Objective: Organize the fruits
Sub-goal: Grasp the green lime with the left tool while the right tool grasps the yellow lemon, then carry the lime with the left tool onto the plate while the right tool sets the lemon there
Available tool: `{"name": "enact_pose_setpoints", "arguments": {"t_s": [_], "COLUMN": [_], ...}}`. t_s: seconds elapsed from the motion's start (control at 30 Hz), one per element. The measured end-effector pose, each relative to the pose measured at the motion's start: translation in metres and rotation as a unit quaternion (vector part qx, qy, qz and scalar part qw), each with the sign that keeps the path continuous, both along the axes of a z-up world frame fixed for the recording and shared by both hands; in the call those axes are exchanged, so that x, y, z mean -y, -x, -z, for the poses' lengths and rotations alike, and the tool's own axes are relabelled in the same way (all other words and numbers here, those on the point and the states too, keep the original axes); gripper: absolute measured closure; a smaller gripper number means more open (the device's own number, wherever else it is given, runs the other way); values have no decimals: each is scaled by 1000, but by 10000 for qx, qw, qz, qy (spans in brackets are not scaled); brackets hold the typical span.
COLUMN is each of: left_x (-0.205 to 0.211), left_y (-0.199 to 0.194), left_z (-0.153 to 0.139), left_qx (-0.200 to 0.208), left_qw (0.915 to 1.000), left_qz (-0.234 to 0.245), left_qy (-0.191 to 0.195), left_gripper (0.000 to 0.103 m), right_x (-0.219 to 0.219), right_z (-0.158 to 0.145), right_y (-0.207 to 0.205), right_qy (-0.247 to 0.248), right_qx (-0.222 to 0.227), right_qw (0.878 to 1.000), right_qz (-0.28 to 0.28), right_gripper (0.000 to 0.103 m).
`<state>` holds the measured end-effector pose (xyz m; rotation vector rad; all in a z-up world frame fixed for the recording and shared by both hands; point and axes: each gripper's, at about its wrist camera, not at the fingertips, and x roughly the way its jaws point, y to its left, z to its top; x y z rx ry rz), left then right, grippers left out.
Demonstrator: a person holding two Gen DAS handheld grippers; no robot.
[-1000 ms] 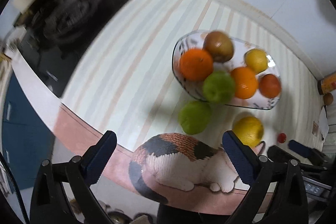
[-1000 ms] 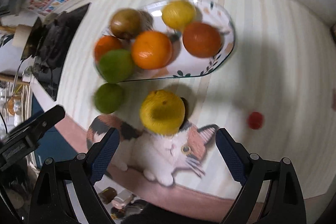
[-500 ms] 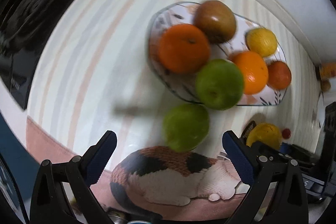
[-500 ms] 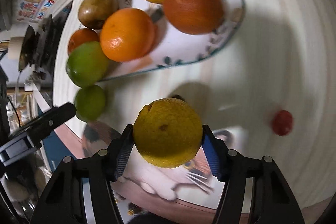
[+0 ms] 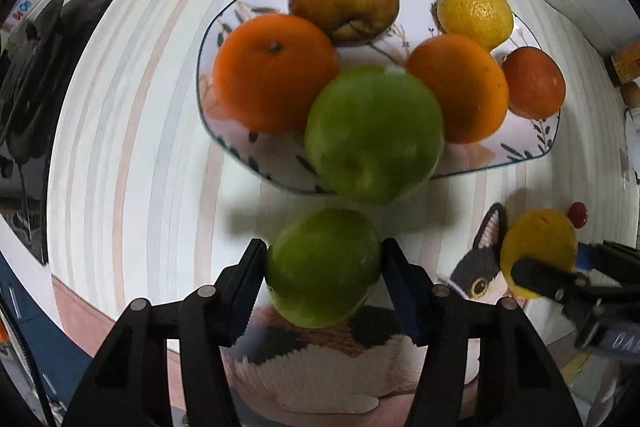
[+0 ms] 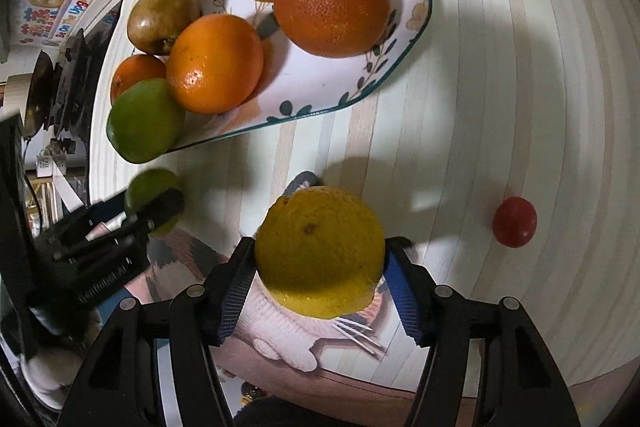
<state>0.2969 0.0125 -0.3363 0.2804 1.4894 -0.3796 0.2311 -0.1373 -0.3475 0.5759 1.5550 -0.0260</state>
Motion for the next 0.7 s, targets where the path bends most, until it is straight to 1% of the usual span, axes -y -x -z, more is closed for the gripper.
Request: {"name": "enact_pose_setpoints", "arguments": {"t_s": [0.07,0.17,0.27,0.37,0.4,0.5,0.53,0.6,0.67,0.7], "left_x": [-11,-20,-28,-34,-35,-31,-29,-13,5,13], "left_y": [8,19,24,26,27,18,11,-7,-28,-49], "left_z": [1,1,0,-12,-23,-60,-76,-103,-119,-124], "left_qx": [-55,-71,-141,-155,-136,41,134,309,446,484], "left_qw": [9999,9994,9983,9970,9963,9946,9941,9931,9921,9920], "left_qz": [-126,-315,-510,-611,-618,-536,-465,-292,-136,-43], "left_qy": [60,144,256,451,573,890,966,1096,1169,1165], "left_gripper": [47,47,47,47,47,47,47,47,47,47], "right_x": [7,4,0,3,7,24,31,43,58,66], "right_z": [-3,2,2,-5,-10,-42,-52,-68,-79,-82], "right_y": [1,-2,-1,0,0,-9,-15,-29,-50,-65], "right_qy": [13,44,139,-31,-68,-129,-129,-47,124,215], "right_qx": [-12,-57,-6,42,96,474,585,759,878,900], "right_qw": [10000,9999,9998,10000,9999,9986,9979,9966,9952,9945], "right_qz": [-37,-107,-160,-15,30,187,241,312,419,492], "right_gripper": [36,37,37,38,38,38,38,38,38,38]}}
